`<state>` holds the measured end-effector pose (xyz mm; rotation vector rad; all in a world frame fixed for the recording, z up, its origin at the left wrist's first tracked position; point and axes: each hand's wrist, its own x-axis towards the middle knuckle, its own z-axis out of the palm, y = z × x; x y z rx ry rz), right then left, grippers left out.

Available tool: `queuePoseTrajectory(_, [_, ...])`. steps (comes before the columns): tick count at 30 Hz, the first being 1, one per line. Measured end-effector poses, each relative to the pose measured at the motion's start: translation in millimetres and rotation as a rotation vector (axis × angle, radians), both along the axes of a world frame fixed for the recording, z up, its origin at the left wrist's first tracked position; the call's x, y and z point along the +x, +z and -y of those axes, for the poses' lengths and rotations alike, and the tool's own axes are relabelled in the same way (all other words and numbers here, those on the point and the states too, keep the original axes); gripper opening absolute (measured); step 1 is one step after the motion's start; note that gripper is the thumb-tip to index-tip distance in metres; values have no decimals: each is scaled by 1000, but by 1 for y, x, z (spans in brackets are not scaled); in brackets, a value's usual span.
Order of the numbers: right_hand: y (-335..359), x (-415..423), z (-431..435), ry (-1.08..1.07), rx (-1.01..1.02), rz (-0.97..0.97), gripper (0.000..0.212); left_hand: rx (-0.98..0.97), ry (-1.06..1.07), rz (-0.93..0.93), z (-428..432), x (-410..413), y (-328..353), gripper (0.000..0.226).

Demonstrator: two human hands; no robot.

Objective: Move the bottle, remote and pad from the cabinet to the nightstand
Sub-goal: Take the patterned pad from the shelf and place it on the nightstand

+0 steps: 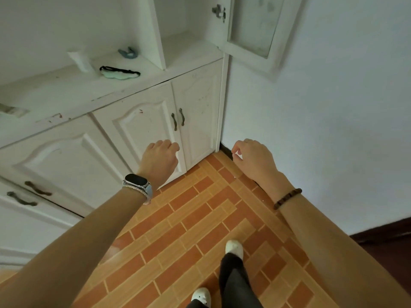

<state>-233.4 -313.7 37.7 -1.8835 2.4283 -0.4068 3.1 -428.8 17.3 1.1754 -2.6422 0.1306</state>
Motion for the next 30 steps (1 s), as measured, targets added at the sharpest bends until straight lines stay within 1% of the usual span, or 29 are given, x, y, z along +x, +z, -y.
queuePoseTrajectory(8, [6, -80, 85, 66, -11, 10, 20, 5, 13, -45, 73, -79, 8, 26])
queuePoseTrajectory(16, [16, -151, 156, 150, -8, 4, 19, -3, 79, -72, 124, -142, 12, 22])
queuePoseTrajectory(22, [24, -177, 210, 181, 3, -42, 22, -39, 86, -77, 165, -166, 23, 22])
queuePoseTrajectory(26, [31, -189, 252, 183, -41, -20, 21, -67, 66, -89, 203, -184, 37, 23])
queuePoseTrajectory(30, [38, -194, 297, 186, -38, -4, 22, -98, 52, -118, 250, -201, 48, 23])
